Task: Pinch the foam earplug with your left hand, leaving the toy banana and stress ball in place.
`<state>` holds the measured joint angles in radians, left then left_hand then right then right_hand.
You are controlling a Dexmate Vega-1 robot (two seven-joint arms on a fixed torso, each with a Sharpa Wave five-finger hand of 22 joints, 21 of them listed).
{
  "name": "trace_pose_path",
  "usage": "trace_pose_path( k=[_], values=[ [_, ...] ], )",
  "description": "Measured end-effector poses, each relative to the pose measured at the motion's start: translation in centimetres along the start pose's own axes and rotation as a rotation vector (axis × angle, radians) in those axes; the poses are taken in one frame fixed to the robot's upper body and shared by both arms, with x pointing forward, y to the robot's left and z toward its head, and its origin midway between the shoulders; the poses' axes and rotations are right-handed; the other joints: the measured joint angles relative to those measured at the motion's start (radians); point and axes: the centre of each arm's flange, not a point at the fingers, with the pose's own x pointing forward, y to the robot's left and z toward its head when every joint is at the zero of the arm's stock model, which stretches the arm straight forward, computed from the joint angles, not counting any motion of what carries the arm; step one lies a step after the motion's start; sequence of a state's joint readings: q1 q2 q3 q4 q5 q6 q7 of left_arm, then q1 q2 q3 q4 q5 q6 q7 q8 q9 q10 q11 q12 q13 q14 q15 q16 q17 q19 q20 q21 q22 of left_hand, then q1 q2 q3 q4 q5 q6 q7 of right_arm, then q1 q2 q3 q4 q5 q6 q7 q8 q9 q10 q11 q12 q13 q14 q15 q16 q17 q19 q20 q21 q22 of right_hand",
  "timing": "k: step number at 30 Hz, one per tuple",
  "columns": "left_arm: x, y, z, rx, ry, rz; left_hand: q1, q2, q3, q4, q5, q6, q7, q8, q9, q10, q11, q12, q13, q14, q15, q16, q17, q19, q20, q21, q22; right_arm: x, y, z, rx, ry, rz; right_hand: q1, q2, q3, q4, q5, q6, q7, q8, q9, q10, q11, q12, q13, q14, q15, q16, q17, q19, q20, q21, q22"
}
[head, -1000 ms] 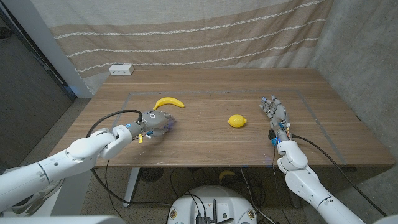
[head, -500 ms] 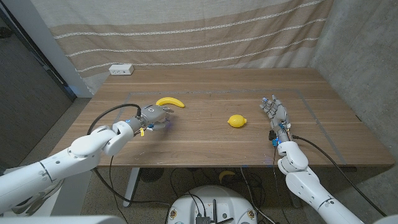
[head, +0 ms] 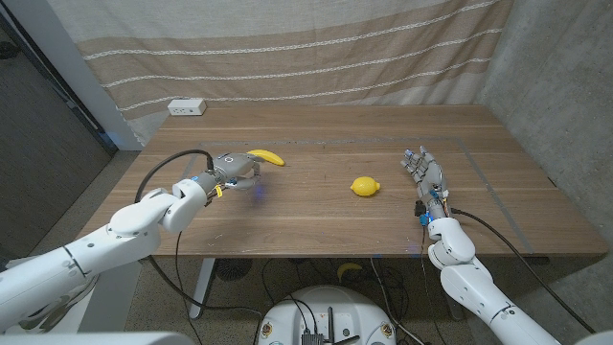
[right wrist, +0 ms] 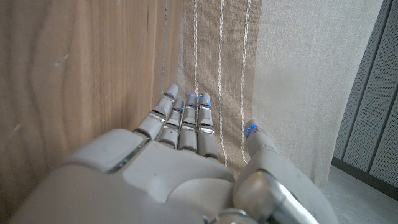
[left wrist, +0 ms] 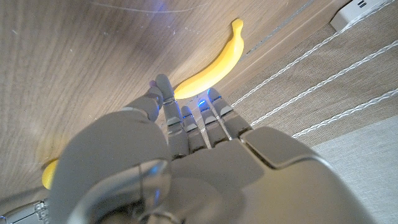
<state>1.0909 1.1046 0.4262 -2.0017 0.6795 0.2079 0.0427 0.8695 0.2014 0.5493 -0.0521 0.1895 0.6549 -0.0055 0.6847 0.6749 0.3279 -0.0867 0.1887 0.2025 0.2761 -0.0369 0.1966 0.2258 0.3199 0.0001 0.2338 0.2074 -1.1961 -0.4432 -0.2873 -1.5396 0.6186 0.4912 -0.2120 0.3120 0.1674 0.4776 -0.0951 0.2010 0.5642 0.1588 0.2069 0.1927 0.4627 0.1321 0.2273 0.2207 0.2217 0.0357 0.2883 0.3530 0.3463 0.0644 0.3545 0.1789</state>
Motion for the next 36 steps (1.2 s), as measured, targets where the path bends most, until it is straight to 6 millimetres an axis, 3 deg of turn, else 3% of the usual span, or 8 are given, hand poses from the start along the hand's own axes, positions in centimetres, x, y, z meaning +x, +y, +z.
trace_pose_path(
  k=[8,9,36],
  values=[
    [0.0,-0.4,-0.2,-0.120,0.014,-0.033,0.000,0.000,0.016,0.000,0.007,-0.014,0.004,0.029,0.030,0.002,0.009,0.000,0.000,-0.007,-0.004,0.000,0.000,-0.011,0.003,0.000,0.000,0.1,0.0,0.0,0.001,-0.002,-0.001,0.000,0.000,0.000,0.000,0.000,0.000,0.000,0.000,0.000,0.000,0.000,0.000,0.000,0.000,0.000,0.000,0.000,0.000,0.000,0.000,0.000],
    [0.3,1.1,-0.6,-0.140,0.023,-0.001,0.000,0.000,0.017,0.001,0.007,-0.018,0.007,0.033,0.034,0.002,0.009,0.000,0.000,-0.007,-0.004,0.000,0.000,-0.011,0.003,0.000,0.000,0.1,0.0,0.2,-0.001,-0.009,0.001,0.000,0.000,0.000,0.000,0.000,0.000,0.000,0.000,0.000,0.000,0.000,0.000,0.000,0.000,0.000,0.000,0.000,0.000,0.000,0.000,0.000],
    [0.8,3.5,-1.7,-0.494,-0.008,0.024,-0.026,-0.005,0.051,0.000,0.015,-0.052,0.016,0.094,0.107,-0.009,0.019,0.000,0.005,-0.017,-0.004,0.000,0.000,-0.016,0.009,0.011,0.000,-0.1,0.4,0.9,-0.016,-0.036,0.005,0.000,0.000,0.000,0.000,0.000,0.000,0.000,0.000,0.000,0.000,0.000,0.000,0.000,0.000,0.000,-0.004,0.000,0.000,0.000,-0.007,0.000]
  ],
)
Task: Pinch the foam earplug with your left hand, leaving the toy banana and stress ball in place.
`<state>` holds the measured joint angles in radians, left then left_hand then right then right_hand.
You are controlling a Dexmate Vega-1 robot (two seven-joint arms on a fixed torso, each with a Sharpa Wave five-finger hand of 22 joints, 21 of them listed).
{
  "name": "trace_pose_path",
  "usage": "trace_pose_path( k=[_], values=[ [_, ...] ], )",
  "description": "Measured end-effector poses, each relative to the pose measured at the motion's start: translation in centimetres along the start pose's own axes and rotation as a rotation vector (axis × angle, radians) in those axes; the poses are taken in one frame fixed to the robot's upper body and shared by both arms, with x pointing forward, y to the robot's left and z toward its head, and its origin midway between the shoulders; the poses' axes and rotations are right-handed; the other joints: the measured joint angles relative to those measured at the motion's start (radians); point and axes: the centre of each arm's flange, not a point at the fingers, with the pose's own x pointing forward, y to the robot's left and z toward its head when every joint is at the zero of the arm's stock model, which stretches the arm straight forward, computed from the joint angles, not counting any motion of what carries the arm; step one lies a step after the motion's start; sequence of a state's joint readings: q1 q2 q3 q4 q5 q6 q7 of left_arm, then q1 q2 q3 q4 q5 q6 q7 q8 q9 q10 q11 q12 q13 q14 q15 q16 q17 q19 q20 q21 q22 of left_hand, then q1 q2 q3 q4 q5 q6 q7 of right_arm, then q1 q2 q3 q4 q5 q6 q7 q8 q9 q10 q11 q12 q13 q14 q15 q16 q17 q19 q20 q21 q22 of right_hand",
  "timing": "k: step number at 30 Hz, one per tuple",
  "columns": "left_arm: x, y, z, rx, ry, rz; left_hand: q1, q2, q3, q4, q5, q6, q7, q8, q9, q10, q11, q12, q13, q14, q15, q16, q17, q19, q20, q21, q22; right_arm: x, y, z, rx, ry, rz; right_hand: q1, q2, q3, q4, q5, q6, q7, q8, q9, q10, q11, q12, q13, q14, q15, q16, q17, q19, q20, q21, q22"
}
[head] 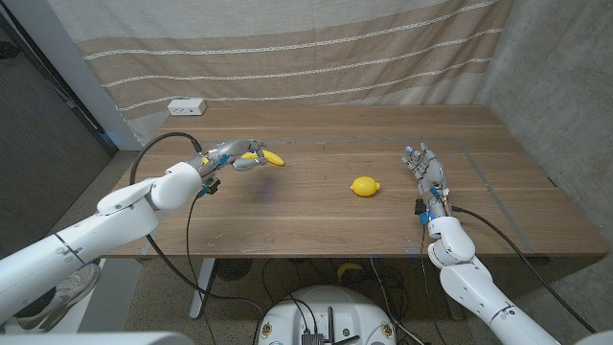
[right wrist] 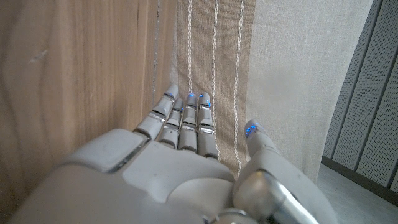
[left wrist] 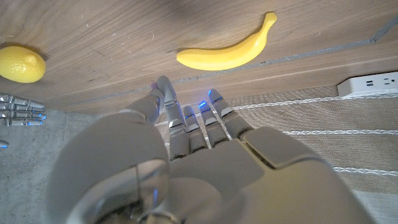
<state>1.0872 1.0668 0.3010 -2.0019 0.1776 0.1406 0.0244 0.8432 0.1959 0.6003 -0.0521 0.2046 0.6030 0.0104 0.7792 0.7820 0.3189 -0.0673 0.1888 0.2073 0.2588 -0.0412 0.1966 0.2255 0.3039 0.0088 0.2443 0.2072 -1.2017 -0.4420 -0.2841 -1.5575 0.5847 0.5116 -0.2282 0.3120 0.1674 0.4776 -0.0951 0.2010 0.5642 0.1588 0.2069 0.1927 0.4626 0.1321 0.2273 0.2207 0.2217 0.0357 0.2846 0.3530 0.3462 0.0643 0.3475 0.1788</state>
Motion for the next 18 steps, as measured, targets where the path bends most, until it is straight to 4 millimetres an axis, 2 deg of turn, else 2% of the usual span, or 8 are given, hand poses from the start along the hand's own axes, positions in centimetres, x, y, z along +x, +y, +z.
trace_pose_path(
  k=[15,18],
  values=[
    [0.34,0.73,-0.18,-0.257,-0.034,-0.062,-0.016,0.003,0.031,0.007,0.007,-0.048,0.016,0.050,0.055,-0.029,0.029,0.000,0.000,-0.034,0.001,0.000,0.010,-0.022,0.014,0.000,0.000,-0.22,0.04,0.43,-0.009,-0.009,-0.002,0.000,0.000,0.000,0.000,0.000,0.000,0.000,0.000,0.000,0.000,0.000,0.000,0.000,0.000,0.000,0.000,0.000,0.000,0.000,-0.004,0.000],
    [0.47,0.91,-0.40,-0.322,-0.042,-0.081,-0.016,0.003,0.035,0.007,0.009,-0.057,0.015,0.060,0.066,-0.034,0.034,0.000,0.000,-0.039,0.003,0.000,0.014,-0.030,0.020,0.000,0.000,-0.27,0.04,0.50,-0.013,-0.009,-0.002,0.000,0.000,0.000,0.000,0.000,0.000,0.000,0.000,0.000,0.000,0.000,0.000,0.000,0.000,0.000,0.000,0.000,0.007,-0.007,-0.004,0.000]
  ],
)
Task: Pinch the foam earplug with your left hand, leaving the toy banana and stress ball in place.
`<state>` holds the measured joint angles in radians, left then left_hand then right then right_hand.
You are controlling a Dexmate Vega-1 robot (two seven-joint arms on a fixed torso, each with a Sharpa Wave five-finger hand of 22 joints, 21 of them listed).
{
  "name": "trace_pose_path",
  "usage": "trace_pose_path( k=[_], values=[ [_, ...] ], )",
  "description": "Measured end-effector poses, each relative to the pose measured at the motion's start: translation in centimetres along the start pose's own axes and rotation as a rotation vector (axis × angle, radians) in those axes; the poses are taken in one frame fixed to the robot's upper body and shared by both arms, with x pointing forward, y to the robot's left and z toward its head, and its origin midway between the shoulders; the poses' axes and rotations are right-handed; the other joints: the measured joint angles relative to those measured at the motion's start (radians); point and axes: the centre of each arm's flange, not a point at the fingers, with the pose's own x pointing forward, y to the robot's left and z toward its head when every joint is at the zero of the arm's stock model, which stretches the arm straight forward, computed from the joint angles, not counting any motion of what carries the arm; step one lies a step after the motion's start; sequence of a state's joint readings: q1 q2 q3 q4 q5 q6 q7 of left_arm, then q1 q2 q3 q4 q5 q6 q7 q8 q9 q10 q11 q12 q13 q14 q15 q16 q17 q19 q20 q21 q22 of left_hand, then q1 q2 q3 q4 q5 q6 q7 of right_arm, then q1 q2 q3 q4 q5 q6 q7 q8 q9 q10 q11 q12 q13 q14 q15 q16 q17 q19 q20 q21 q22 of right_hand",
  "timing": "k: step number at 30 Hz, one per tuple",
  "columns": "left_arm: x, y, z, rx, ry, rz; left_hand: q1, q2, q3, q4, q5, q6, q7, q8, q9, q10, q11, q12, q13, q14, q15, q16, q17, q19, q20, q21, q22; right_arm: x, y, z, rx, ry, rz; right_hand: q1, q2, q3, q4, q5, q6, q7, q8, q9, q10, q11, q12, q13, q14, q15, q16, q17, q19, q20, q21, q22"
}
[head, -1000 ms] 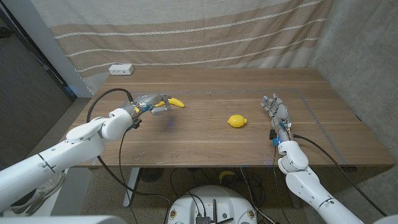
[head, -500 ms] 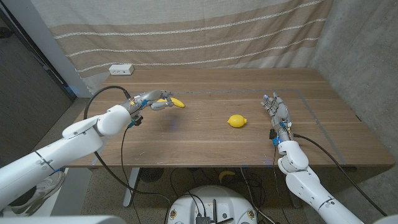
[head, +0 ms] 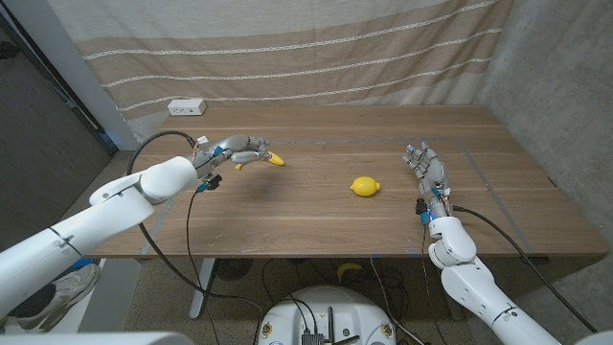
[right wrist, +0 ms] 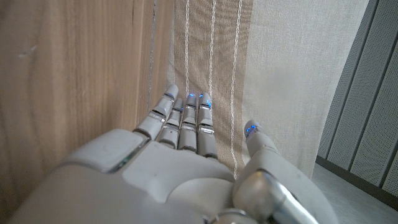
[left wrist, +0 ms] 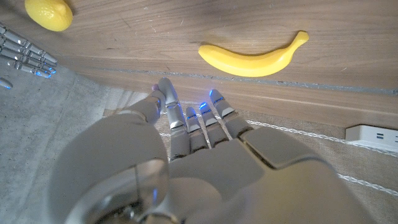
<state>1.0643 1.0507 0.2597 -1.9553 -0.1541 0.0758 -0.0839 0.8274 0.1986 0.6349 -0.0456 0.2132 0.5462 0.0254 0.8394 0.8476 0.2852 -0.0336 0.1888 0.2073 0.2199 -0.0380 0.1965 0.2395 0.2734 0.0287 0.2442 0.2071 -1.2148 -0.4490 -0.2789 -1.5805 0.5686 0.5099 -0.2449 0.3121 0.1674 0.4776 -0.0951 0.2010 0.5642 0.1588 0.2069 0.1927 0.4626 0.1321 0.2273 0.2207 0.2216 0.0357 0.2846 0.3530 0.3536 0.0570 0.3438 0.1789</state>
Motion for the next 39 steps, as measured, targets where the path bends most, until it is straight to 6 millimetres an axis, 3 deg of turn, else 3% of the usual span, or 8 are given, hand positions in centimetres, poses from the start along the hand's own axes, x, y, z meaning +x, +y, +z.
trace_pose_path(
  k=[9,10,22,39],
  values=[
    [0.5,1.5,-0.8,-0.059,0.004,0.007,-0.004,0.001,0.008,0.001,0.006,-0.005,0.013,0.023,0.016,-0.013,0.009,0.000,0.000,-0.015,0.001,0.000,0.005,-0.014,-0.004,0.000,0.005,-0.1,0.0,0.0,-0.009,0.000,-0.003,0.000,0.000,0.000,0.000,0.000,0.000,0.000,-0.004,0.000,0.000,0.000,0.000,0.000,0.000,0.000,0.000,0.000,0.000,0.000,-0.001,0.000],
    [0.5,0.7,-0.1,-0.191,-0.043,-0.072,-0.004,0.001,0.009,0.000,0.006,-0.005,0.013,0.023,0.021,-0.013,0.009,0.000,0.000,-0.017,0.002,0.000,0.005,-0.018,0.000,0.000,0.005,-0.2,0.1,0.2,-0.007,-0.002,-0.001,0.000,0.000,0.000,0.000,0.000,0.000,0.000,-0.004,0.000,0.000,0.000,0.000,0.000,0.000,0.000,0.000,0.000,0.000,0.000,-0.004,0.000],
    [1.2,1.1,0.1,-0.358,-0.104,-0.157,-0.007,-0.001,0.024,-0.013,0.014,-0.001,0.020,0.037,0.010,-0.025,0.007,0.000,0.000,-0.032,-0.003,0.000,0.004,-0.032,0.000,0.000,0.005,-0.5,0.1,0.3,-0.014,-0.006,-0.008,0.000,0.000,0.000,0.000,0.000,0.000,0.000,-0.004,0.000,0.000,0.000,0.000,0.000,0.006,0.006,-0.004,0.000,0.000,0.000,-0.004,0.000],
    [1.7,1.6,1.1,-0.447,-0.191,-0.213,-0.016,-0.011,0.040,-0.030,0.031,0.012,0.021,0.058,-0.008,-0.034,0.005,0.000,0.000,-0.036,0.001,0.000,-0.007,-0.046,-0.015,0.000,0.009,-0.8,0.3,0.4,-0.019,-0.009,-0.011,0.000,0.000,0.000,0.000,0.000,0.000,0.000,-0.004,0.000,0.000,0.000,0.000,0.000,0.006,0.006,-0.003,0.000,0.005,0.006,-0.008,0.000]
  ],
)
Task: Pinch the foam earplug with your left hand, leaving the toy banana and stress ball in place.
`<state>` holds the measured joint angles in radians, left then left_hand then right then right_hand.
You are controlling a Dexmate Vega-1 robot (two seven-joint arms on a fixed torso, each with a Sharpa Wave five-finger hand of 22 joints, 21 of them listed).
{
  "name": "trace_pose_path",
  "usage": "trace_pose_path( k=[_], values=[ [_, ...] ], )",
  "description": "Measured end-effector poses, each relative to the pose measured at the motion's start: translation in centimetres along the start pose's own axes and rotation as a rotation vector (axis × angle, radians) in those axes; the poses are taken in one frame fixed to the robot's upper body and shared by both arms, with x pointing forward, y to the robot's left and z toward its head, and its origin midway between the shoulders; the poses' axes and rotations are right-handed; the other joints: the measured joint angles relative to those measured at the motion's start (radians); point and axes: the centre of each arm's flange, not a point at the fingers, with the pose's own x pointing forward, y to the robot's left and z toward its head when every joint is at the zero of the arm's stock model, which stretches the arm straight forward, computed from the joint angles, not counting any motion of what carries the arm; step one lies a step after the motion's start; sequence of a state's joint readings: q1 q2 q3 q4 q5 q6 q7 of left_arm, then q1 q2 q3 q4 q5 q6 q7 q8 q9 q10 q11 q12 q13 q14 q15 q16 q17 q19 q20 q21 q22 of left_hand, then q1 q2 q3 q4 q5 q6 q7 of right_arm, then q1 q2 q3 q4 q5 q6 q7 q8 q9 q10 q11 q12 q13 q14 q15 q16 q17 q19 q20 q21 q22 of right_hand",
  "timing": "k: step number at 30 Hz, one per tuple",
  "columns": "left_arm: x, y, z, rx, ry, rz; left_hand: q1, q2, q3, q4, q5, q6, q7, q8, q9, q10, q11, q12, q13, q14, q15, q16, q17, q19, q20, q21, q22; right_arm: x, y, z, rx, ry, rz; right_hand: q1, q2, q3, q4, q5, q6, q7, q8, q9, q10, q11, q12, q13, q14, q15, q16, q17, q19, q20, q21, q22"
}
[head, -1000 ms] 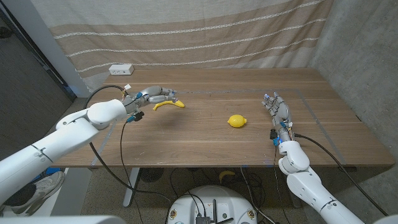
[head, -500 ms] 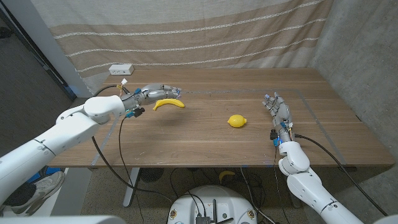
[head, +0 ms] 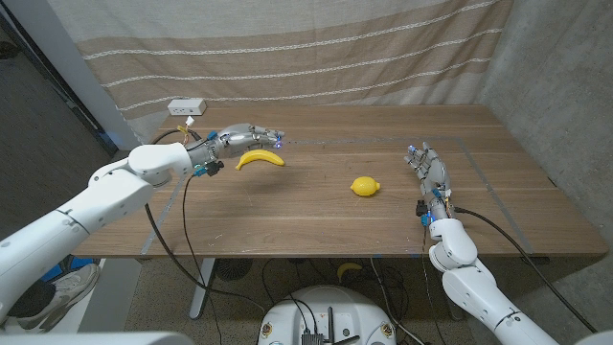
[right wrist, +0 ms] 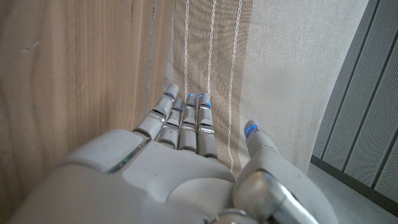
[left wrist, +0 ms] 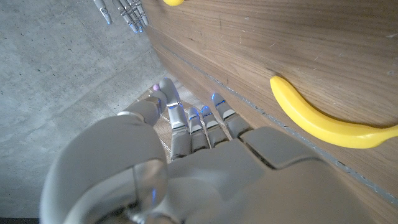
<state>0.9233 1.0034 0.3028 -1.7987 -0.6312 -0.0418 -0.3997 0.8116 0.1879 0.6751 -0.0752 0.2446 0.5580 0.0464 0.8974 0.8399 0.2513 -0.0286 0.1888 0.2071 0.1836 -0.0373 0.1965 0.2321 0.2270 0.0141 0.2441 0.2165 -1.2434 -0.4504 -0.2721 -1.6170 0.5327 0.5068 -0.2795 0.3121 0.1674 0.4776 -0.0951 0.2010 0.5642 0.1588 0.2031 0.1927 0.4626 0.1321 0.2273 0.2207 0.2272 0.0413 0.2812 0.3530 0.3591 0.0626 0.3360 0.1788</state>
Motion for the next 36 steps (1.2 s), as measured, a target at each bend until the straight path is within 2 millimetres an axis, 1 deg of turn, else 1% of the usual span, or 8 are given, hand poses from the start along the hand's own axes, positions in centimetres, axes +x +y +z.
trace_pose_path(
  k=[7,8,12,18,20,28,29,36],
  values=[
    [0.0,-0.1,0.4,-0.033,-0.034,-0.035,-0.004,-0.004,0.004,-0.004,0.007,0.006,0.005,0.006,-0.002,0.000,0.000,0.000,0.000,-0.004,-0.004,0.000,0.000,-0.008,-0.008,0.000,0.000,-0.1,0.1,0.1,0.000,-0.003,0.001,0.000,0.000,0.000,0.000,0.000,0.000,0.000,0.000,0.000,0.000,0.000,0.000,0.000,0.000,0.000,0.000,0.000,0.000,0.000,0.000,0.000],
    [0.2,0.4,0.4,-0.042,-0.041,-0.027,-0.004,-0.004,0.004,-0.004,0.009,0.006,0.005,0.010,-0.003,-0.004,-0.004,0.000,0.000,-0.007,0.000,0.000,0.000,-0.009,-0.009,0.000,0.000,-0.1,0.2,0.2,-0.006,-0.008,0.002,0.000,0.000,0.000,0.000,0.000,0.000,0.000,0.000,0.000,0.000,0.000,0.000,0.000,0.000,0.000,0.000,0.000,0.000,0.000,0.000,0.000],
    [0.3,0.6,0.5,-0.072,-0.066,-0.049,-0.008,-0.008,0.008,-0.008,0.011,0.006,0.005,0.016,-0.003,-0.004,-0.004,0.000,0.000,-0.011,-0.004,0.000,-0.005,-0.013,-0.013,0.000,0.000,-0.3,0.4,0.3,-0.009,-0.012,0.002,0.000,0.000,0.000,0.000,0.000,0.000,0.000,0.000,0.000,0.000,0.000,0.000,0.000,0.000,0.000,0.000,0.000,0.000,0.000,0.000,0.000],
    [0.2,0.1,0.9,-0.110,-0.093,-0.100,-0.011,-0.011,0.009,-0.010,0.023,0.011,0.010,0.028,-0.002,-0.007,-0.007,0.000,0.000,-0.013,-0.001,0.000,-0.005,-0.016,-0.016,0.000,0.000,-0.6,0.8,0.4,-0.001,-0.014,0.007,0.000,0.000,0.000,0.000,0.000,0.000,0.000,0.000,0.000,0.000,0.000,0.000,0.000,0.000,0.000,0.000,0.000,0.000,0.000,0.000,0.000],
    [0.5,0.9,0.3,-0.144,-0.103,-0.092,-0.013,-0.013,0.012,-0.012,0.029,0.012,0.009,0.033,-0.001,-0.011,-0.003,0.000,0.000,-0.016,0.002,0.000,-0.005,-0.016,-0.016,0.000,0.000,-0.8,0.9,0.6,-0.011,-0.019,0.000,0.000,0.000,0.000,0.000,0.000,0.000,0.000,0.000,0.000,0.000,0.000,0.000,0.000,0.000,0.000,0.000,0.000,0.000,0.000,-0.007,0.000],
    [0.4,0.2,0.6,-0.208,-0.137,-0.174,-0.013,-0.013,0.017,-0.008,0.041,0.012,0.009,0.043,-0.001,-0.012,-0.002,0.000,0.000,-0.021,-0.004,0.000,-0.007,-0.021,-0.021,0.004,0.005,-1.3,1.4,1.0,-0.015,-0.029,-0.001,0.000,0.000,0.000,0.000,0.000,0.000,0.000,0.000,0.000,0.000,0.000,0.000,0.000,0.000,0.000,0.000,0.000,0.000,0.000,-0.007,0.000],
    [0.6,1.3,-0.2,-0.239,-0.138,-0.155,-0.013,-0.013,0.017,-0.008,0.041,0.012,0.009,0.043,-0.001,-0.012,-0.002,0.000,0.000,-0.021,-0.004,0.000,-0.009,-0.022,-0.021,0.004,0.005,-1.3,1.4,1.0,-0.026,-0.028,-0.007,0.000,0.000,0.000,0.000,0.000,0.000,0.000,0.000,0.000,0.000,0.000,0.000,0.000,0.000,0.000,0.000,0.000,0.000,0.000,-0.007,0.000],
    [0.7,1.5,-0.7,-0.308,-0.155,-0.193,-0.013,-0.013,0.021,-0.004,0.052,0.012,0.009,0.051,-0.001,-0.012,-0.002,0.004,0.000,-0.021,-0.004,0.000,-0.009,-0.030,-0.023,0.004,0.005,-1.6,1.7,1.2,-0.032,-0.029,-0.012,0.000,0.000,0.000,0.000,0.000,0.000,0.000,0.000,0.000,0.000,0.000,-0.007,0.000,0.000,0.000,0.000,0.000,0.000,0.000,-0.007,0.000]
  ],
)
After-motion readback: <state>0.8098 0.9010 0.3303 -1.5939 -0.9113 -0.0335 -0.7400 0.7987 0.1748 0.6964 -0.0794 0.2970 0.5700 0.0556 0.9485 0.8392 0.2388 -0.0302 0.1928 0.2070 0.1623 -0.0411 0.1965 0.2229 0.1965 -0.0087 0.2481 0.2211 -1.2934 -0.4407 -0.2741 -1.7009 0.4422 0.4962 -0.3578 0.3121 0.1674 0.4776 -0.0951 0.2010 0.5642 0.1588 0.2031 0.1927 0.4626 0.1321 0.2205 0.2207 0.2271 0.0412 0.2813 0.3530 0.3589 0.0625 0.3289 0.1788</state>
